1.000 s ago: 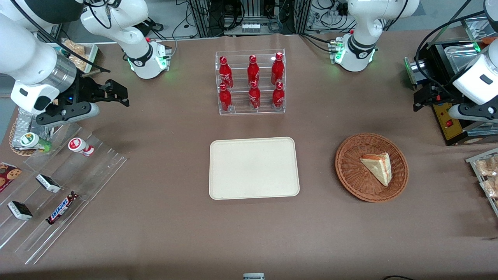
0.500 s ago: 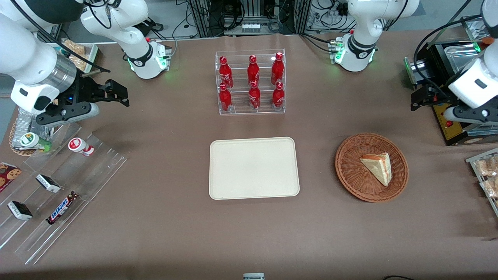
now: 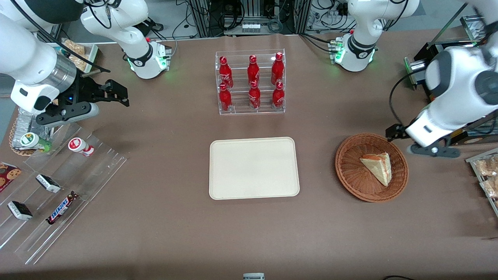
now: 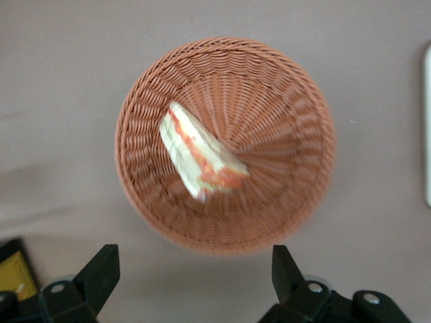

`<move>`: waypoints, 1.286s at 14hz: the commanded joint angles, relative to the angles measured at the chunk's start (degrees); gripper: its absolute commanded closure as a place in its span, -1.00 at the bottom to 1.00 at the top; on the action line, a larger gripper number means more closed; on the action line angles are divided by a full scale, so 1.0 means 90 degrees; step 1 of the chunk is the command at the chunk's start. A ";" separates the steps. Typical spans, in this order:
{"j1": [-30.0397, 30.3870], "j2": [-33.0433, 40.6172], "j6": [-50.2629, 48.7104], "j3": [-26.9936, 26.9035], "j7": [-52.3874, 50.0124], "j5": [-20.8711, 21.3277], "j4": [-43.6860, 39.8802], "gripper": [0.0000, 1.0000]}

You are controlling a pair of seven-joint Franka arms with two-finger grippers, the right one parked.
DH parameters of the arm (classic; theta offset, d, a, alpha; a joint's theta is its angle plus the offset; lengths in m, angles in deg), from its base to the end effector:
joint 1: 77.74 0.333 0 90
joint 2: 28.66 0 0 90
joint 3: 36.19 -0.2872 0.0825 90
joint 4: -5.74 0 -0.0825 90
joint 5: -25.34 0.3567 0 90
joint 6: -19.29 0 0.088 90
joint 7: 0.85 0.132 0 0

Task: Place sandwich from basket to tray
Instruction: 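Lower the left gripper and grasp the wrapped sandwich in the basket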

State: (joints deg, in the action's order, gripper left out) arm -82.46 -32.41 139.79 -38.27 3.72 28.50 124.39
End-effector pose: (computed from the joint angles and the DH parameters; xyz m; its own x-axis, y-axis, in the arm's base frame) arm 0.5297 -0.0207 0.3580 0.9875 -0.1531 -0.0376 -0.1547 -0.9869 -0.0461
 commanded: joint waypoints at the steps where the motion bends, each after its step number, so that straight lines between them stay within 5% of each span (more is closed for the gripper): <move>1: 0.0055 -0.0149 0.1372 0.0017 -0.0564 0.0186 0.0878 -1.00; 8: 0.0084 -0.0969 0.2673 0.0017 -0.5720 0.0176 0.1006 -1.00; 9: 0.0094 -0.1115 0.2821 0.0017 -0.5897 0.0176 0.0997 -0.87; 10: 0.0094 -0.1233 0.2938 0.0017 -0.6005 0.0147 0.0987 -0.35; 11: 0.0094 -0.1311 0.2959 0.0017 -0.6074 0.0128 0.0977 0.45; 12: 0.0094 -0.1332 0.2959 0.0027 -0.6075 0.0127 0.0977 0.80; 15: 0.0036 -0.1157 0.2541 0.0036 -0.5929 0.0166 0.0783 0.94; 18: -0.0246 -0.1204 0.1021 0.0153 -0.5714 0.0138 -0.0337 0.95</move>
State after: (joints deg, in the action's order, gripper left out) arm -82.45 -43.71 157.71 -37.53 -48.33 29.26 128.26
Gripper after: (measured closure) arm 0.670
